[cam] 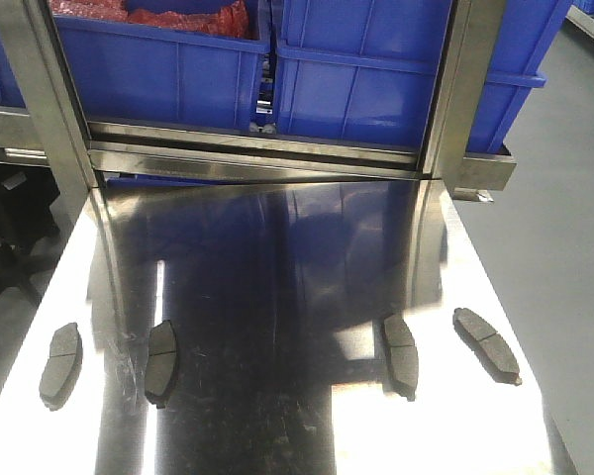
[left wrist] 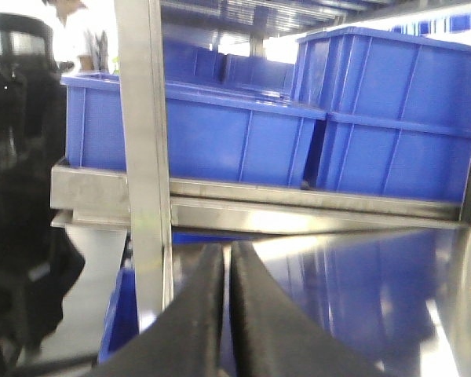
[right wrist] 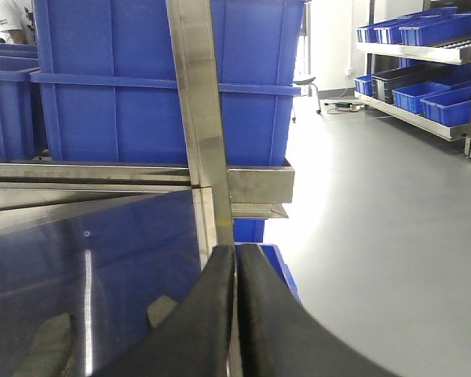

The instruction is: Move and align brake pads A on conveyor

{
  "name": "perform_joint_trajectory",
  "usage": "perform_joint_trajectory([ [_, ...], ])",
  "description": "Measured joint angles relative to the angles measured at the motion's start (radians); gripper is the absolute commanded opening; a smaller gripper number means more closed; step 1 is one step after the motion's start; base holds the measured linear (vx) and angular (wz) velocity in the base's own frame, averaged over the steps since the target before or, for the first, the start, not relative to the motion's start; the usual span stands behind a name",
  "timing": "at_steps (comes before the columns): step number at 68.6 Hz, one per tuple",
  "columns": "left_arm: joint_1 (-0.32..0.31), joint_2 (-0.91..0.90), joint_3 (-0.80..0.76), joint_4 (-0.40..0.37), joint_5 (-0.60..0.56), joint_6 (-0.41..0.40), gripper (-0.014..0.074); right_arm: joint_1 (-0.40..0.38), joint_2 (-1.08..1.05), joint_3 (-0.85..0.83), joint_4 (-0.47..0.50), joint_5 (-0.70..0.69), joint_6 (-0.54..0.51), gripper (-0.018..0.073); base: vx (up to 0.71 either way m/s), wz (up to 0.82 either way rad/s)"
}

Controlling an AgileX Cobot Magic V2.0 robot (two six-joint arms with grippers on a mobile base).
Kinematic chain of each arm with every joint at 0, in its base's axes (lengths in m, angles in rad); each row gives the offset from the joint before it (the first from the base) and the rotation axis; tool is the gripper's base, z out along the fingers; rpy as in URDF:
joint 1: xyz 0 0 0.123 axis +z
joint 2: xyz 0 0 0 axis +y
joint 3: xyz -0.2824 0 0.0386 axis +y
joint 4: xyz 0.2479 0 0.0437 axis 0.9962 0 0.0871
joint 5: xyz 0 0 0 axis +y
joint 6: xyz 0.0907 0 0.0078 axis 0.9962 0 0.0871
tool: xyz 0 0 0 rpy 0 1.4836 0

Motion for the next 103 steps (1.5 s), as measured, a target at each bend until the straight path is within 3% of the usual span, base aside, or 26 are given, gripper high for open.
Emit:
perform_joint_trajectory([
  [12,0.000,0.230,-0.190,0.000,0.180,0.012,-0.0007,0.000,0.000,0.000,0.000,0.000,0.000,-0.0006,0.00,0.00],
  [19,0.000,0.322,-0.232,0.000,0.207,0.026,0.0006,0.000,0.000,0.000,0.000,0.000,0.000,-0.0006,0.00,0.00],
  [25,0.000,0.358,-0.236,0.000,0.213,0.029,0.0073,0.000,0.000,0.000,0.000,0.000,0.000,-0.0006,0.00,0.00],
  [30,0.000,0.365,-0.237,0.000,0.215,0.031,0.0175,0.000,0.000,0.000,0.000,0.000,0.000,-0.0006,0.00,0.00],
  [38,0.000,0.366,-0.237,0.000,0.228,0.031,0.0460,0.000,0.000,0.000,0.000,0.000,0.000,-0.0006,0.00,0.00],
  [45,0.000,0.366,-0.237,0.000,0.235,0.031,0.0654,0.000,0.000,0.000,0.000,0.000,0.000,-0.0006,0.00,0.00],
  [50,0.000,0.366,-0.237,0.000,0.237,0.031,0.0736,0.000,0.000,0.000,0.000,0.000,0.000,-0.0006,0.00,0.00],
  [75,0.000,0.414,-0.238,-0.032,0.226,0.017,0.0670,0.000,0.000,0.000,0.000,0.000,0.000,-0.0006,0.00,0.00],
  [87,0.000,0.607,-0.239,-0.087,0.254,0.015,0.0646,0.000,0.000,0.000,0.000,0.000,0.000,-0.0006,0.00,0.00],
  [103,0.000,0.950,-0.314,-0.100,0.333,0.015,0.0624,0.000,0.000,0.000,0.000,0.000,0.000,-0.0006,0.00,0.00],
])
